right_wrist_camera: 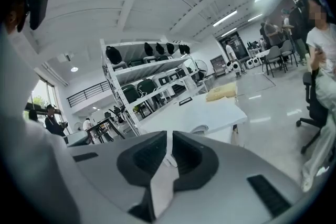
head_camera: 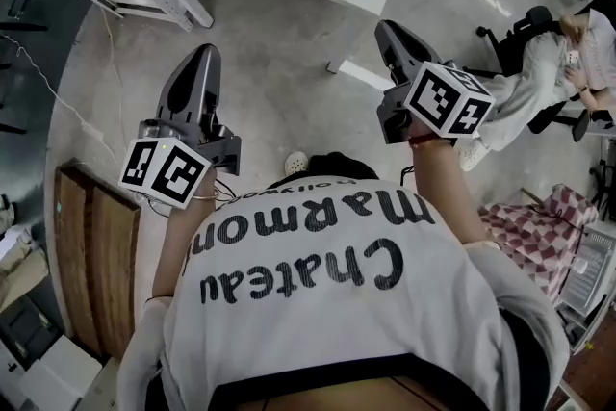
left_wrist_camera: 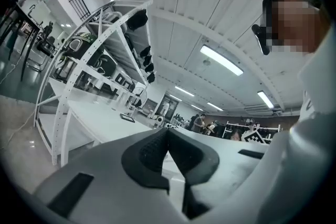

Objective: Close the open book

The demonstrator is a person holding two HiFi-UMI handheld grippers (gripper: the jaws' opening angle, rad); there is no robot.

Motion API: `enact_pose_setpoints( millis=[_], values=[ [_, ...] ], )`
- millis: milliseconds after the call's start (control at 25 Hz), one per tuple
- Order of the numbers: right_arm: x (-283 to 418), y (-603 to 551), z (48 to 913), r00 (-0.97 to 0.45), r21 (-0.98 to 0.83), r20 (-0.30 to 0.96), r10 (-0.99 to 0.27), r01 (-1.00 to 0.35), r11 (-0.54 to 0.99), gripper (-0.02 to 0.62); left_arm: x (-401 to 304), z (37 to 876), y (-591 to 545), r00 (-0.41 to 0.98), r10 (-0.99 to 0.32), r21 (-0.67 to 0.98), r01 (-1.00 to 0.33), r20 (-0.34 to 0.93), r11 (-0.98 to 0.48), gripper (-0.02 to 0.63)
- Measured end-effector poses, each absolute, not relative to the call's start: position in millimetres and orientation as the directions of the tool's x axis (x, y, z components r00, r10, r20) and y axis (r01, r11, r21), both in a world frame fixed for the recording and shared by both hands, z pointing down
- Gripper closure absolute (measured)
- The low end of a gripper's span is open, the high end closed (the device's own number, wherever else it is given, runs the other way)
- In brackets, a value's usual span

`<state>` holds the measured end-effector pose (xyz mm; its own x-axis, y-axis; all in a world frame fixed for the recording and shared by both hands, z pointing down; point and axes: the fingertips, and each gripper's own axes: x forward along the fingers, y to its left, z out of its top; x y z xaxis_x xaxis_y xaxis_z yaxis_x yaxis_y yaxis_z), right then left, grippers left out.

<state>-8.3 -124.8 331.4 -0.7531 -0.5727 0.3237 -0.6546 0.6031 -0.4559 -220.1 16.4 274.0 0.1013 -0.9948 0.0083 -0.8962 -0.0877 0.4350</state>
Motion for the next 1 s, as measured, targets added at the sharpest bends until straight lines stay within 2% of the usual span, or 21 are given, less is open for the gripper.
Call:
enact_pose_setpoints(
  millis=[280, 480, 1000],
  values=[
    [-19, -130, 367, -0.705, -0.456, 0.392, -0.591, -0.706, 0.541, 0.546, -242, 296, 6, 0.125, -0.992, 0.459, -0.882, 0.012, -0.106, 0.583],
    [-20, -133, 389, -0.694, -0.456, 0.435, -0.574, -0.719, 0.524, 0.546, -239, 321, 4, 0.138, -0.988, 0.482, -0.871, 0.063, -0.091, 0.581],
    [-64, -199, 409, -0.718, -0.463, 0.465, -0.519, -0.696, 0.548, 0.546, -280, 323, -31, 0.038, -0.996, 0.476, -0.879, 0.077, 0.003, 0.582]
  ],
)
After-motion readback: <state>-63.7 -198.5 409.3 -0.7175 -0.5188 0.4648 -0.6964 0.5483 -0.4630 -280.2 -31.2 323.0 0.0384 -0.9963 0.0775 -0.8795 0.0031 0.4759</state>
